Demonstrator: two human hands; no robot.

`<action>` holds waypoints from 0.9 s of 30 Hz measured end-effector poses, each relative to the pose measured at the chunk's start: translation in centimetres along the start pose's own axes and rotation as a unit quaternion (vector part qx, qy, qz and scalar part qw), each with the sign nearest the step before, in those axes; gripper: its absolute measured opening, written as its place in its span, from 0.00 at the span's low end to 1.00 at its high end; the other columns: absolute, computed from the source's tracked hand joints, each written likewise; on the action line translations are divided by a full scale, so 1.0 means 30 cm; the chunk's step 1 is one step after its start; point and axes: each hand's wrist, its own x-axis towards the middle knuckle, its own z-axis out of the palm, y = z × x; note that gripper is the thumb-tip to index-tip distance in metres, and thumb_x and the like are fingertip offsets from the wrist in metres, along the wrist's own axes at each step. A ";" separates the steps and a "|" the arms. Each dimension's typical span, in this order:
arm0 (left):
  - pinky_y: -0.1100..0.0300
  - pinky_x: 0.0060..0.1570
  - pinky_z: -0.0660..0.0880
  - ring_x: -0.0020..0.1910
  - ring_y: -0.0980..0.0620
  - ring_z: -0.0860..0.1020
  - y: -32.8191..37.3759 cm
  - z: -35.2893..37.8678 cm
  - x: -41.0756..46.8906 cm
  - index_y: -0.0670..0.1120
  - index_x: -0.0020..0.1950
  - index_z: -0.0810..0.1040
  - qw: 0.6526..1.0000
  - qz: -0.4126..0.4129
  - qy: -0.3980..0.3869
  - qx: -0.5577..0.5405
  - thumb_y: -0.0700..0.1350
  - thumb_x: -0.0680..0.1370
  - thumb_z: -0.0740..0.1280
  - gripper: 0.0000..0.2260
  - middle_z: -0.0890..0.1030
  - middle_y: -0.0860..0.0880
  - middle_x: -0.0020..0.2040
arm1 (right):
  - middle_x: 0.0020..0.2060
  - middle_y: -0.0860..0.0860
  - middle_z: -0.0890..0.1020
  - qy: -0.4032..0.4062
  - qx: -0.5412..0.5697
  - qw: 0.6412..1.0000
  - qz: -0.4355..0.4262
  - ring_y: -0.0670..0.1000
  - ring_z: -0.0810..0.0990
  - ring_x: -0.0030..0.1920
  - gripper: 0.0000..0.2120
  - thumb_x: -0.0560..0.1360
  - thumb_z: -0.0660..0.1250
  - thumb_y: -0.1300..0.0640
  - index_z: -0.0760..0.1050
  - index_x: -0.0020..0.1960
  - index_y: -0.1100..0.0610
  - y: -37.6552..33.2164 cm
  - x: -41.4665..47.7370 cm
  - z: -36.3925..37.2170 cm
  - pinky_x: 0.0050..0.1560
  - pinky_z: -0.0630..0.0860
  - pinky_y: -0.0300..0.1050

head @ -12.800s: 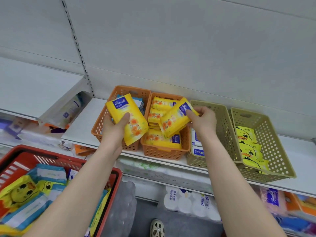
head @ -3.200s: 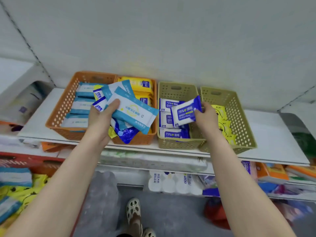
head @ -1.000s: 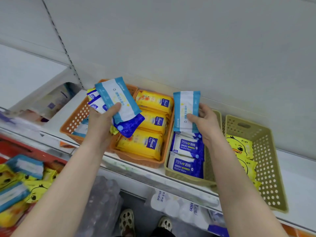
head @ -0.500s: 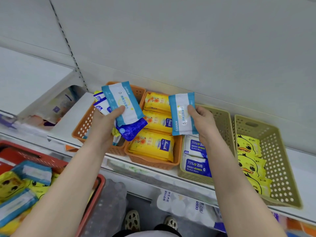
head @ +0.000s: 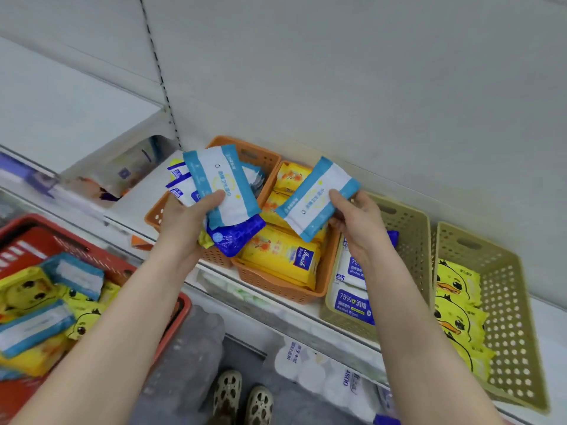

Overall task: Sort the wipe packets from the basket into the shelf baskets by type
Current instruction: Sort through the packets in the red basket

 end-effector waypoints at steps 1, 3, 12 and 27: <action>0.55 0.44 0.83 0.51 0.49 0.85 0.008 -0.018 -0.007 0.44 0.65 0.76 1.000 0.010 0.013 -0.002 0.35 0.76 0.70 0.18 0.85 0.48 0.54 | 0.48 0.53 0.83 0.000 0.000 1.000 -0.009 0.51 0.81 0.46 0.09 0.78 0.67 0.63 0.74 0.56 0.54 0.002 0.002 0.008 0.40 0.76 0.42; 0.52 0.49 0.82 0.53 0.47 0.84 0.022 -0.062 -0.020 0.42 0.67 0.74 0.999 0.031 0.036 -0.003 0.34 0.76 0.69 0.19 0.84 0.46 0.57 | 0.52 0.55 0.81 0.006 0.001 1.000 -0.023 0.51 0.82 0.46 0.14 0.77 0.67 0.67 0.70 0.59 0.55 0.005 0.001 0.028 0.36 0.78 0.40; 0.53 0.45 0.83 0.52 0.47 0.84 0.090 -0.235 0.012 0.40 0.67 0.73 0.996 0.034 0.080 -0.012 0.34 0.76 0.70 0.19 0.84 0.45 0.57 | 0.57 0.55 0.75 -0.002 -0.027 0.998 -0.053 0.54 0.83 0.53 0.22 0.76 0.65 0.70 0.70 0.65 0.52 0.025 0.031 0.204 0.39 0.83 0.45; 0.59 0.39 0.81 0.48 0.51 0.85 0.247 -0.543 0.247 0.46 0.62 0.76 0.997 -0.021 -0.050 0.050 0.34 0.75 0.70 0.17 0.86 0.49 0.53 | 0.64 0.58 0.74 0.043 -0.506 0.861 -0.011 0.58 0.76 0.61 0.27 0.75 0.71 0.56 0.66 0.71 0.56 0.256 0.141 0.717 0.57 0.73 0.47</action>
